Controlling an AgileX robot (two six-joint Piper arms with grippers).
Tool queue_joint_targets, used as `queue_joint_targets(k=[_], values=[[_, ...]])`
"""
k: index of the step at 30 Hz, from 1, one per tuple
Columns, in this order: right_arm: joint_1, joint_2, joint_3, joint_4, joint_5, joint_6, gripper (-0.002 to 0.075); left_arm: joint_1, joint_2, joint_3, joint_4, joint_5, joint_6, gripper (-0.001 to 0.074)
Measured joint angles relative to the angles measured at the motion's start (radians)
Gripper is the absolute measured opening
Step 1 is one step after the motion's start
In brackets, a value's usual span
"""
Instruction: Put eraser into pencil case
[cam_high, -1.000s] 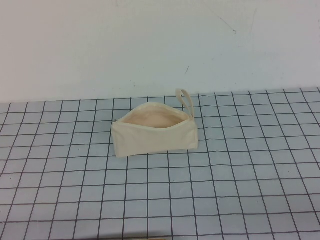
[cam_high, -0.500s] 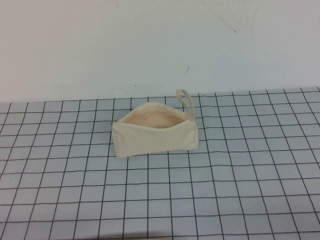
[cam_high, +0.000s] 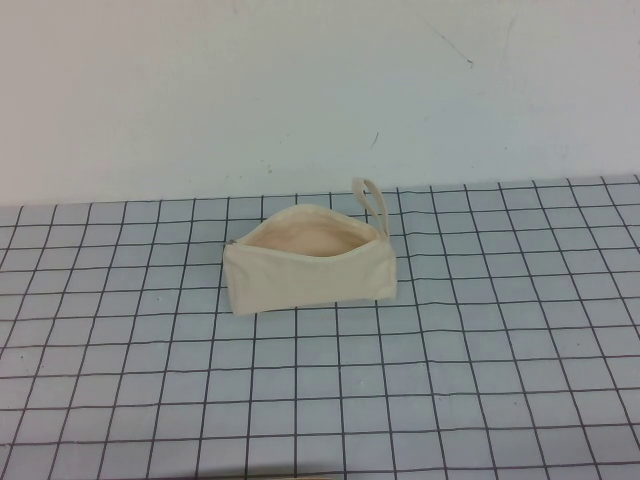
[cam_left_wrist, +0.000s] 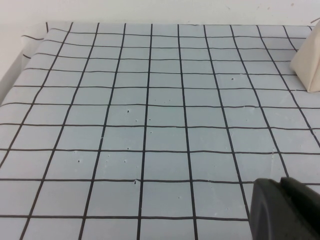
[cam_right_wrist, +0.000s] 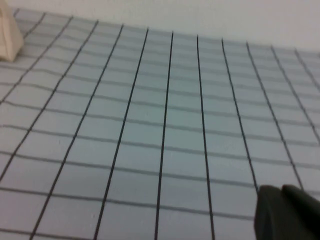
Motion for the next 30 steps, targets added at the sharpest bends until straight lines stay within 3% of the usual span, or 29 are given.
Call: queue_joint_targets(k=[6, 30], values=[[0.0, 0.0, 0.0, -0.041, 0.056, 0.116, 0.0001, 0.0, 0.0, 0.0, 0.0, 0.0, 0.0, -0.0001], [0.0, 0.0, -0.002, -0.077, 0.066, 0.124, 0.0001, 0.0, 0.0, 0.0, 0.0, 0.0, 0.0, -0.0001]])
